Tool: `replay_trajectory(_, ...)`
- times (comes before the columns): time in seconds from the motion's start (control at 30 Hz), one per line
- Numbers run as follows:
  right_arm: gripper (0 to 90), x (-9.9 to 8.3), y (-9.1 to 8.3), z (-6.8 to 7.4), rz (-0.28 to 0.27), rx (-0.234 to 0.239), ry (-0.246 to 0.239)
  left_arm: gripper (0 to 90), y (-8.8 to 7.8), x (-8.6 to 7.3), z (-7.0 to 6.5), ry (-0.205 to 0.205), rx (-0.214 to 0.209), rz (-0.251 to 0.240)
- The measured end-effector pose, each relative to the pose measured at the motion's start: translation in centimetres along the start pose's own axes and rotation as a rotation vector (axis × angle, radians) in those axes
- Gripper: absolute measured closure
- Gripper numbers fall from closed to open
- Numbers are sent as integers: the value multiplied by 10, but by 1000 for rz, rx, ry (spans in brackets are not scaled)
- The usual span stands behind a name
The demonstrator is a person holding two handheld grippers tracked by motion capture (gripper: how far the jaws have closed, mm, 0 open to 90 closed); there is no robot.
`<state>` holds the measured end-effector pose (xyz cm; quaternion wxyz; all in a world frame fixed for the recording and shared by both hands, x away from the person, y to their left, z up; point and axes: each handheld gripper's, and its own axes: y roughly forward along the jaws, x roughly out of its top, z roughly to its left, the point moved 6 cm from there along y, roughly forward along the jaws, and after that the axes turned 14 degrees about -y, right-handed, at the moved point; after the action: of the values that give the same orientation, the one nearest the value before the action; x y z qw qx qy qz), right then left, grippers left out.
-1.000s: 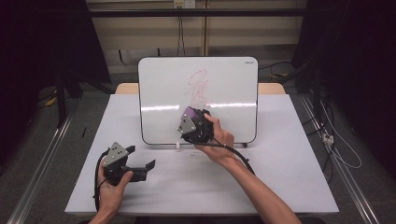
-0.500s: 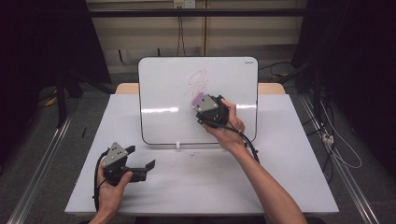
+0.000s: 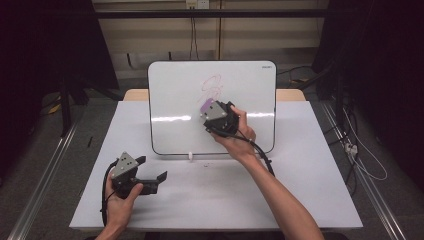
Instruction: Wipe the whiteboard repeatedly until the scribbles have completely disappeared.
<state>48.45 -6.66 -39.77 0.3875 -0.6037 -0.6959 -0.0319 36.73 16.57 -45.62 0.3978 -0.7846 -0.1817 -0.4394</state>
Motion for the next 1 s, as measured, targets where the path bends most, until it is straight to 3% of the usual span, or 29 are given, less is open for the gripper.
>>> replay_trajectory(0.23, 417, 17, 4, 36, -25, 36, -60, 58, 0, 0, 0, -3, 0, 5)
replay_trajectory(0.37, 417, 18, 6, 38, -32, 45, -64, 58, -1, -1, 1, -5, 0, 5)
replay_trajectory(0.43, 417, 16, 5, 29, -31, 25, -47, 58, -1, -1, 1, -10, 1, 4)
replay_trajectory(0.53, 417, 10, 5, 7, -25, -6, 25, 58, -2, -1, 1, -7, 1, 4)
replay_trajectory(0.67, 417, -3, 4, -37, -11, -69, 108, 58, -2, -1, 2, -12, 2, 0)
replay_trajectory(0.77, 417, -10, 3, -58, -5, -91, 169, 58, -2, -1, 1, -11, 4, 2)
replay_trajectory(0.87, 417, -12, 4, -68, -8, -103, 211, 58, -2, -1, 1, -10, 2, 2)
replay_trajectory(1.0, 417, -10, 4, -72, -9, -110, 223, 58, -2, -1, 1, -15, 1, 1)
